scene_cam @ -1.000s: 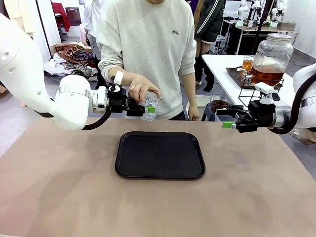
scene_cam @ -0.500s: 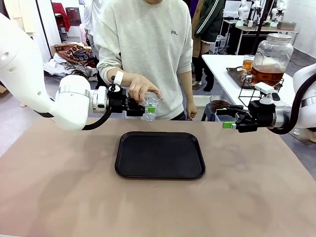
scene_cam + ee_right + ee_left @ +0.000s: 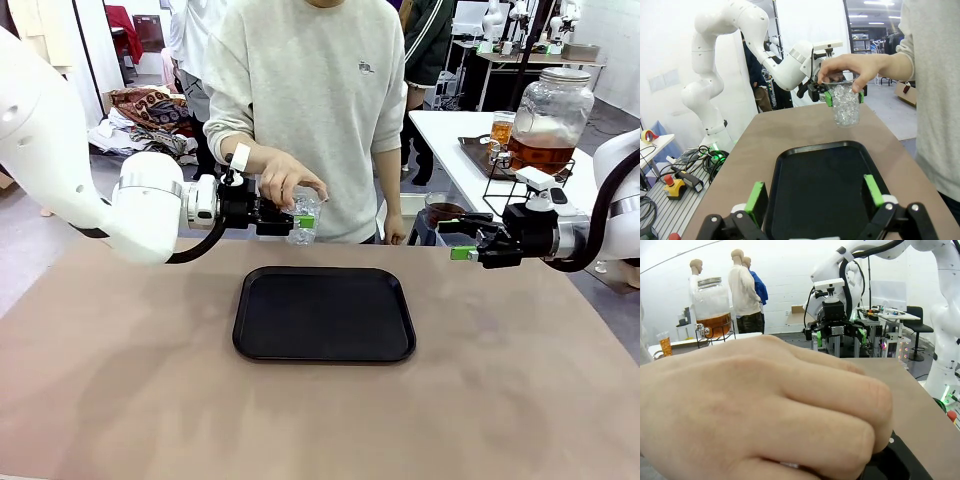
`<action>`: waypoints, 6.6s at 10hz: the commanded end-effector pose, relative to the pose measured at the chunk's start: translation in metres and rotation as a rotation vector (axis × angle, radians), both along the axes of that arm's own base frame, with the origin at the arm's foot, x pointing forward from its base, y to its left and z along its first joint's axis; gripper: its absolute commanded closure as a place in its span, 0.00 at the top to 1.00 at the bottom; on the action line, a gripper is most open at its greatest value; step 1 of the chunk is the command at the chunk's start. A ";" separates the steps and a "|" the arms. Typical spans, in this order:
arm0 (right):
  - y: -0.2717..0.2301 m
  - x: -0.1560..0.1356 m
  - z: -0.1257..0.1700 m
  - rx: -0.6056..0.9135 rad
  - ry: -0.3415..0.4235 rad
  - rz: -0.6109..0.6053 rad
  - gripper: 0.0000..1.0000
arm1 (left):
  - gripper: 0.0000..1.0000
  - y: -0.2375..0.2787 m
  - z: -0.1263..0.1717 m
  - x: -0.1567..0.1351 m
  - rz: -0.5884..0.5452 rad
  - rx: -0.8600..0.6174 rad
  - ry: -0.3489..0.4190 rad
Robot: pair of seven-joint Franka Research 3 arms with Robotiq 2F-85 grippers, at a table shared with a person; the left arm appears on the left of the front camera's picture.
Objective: Pour the drink into the iced cup.
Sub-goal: Open the gripper to release the iced cup you were holding.
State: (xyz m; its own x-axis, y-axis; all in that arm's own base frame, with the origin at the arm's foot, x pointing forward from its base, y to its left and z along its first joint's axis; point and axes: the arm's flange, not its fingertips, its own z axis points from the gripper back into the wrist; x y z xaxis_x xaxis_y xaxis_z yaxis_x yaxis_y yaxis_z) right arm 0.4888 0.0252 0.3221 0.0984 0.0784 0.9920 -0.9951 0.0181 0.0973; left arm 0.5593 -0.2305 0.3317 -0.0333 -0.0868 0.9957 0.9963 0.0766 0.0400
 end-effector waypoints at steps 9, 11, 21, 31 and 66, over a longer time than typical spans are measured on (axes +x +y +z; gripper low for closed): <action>0.001 0.001 0.003 -0.003 -0.004 0.002 1.00 | 1.00 0.016 -0.001 -0.006 -0.005 -0.030 -0.017; 0.001 0.001 0.003 -0.003 -0.004 0.002 1.00 | 1.00 0.033 -0.002 -0.015 0.007 -0.038 -0.011; 0.001 0.001 0.003 -0.003 -0.004 0.002 1.00 | 1.00 0.141 -0.034 -0.097 -0.033 -0.035 -0.034; 0.001 0.001 0.003 -0.003 -0.004 0.002 1.00 | 1.00 0.143 -0.039 -0.094 -0.008 -0.033 -0.007; 0.001 0.001 0.003 -0.003 -0.004 0.002 1.00 | 1.00 0.143 -0.039 -0.094 -0.008 -0.033 -0.007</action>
State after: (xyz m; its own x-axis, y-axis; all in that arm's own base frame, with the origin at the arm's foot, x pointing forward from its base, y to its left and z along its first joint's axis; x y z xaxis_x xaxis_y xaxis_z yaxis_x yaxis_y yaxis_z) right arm 0.4888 0.0253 0.3220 0.0986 0.0784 0.9920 -0.9951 0.0179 0.0975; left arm 0.4666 -0.0869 0.2908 -0.0388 -0.0581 0.9976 0.9965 0.0722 0.0430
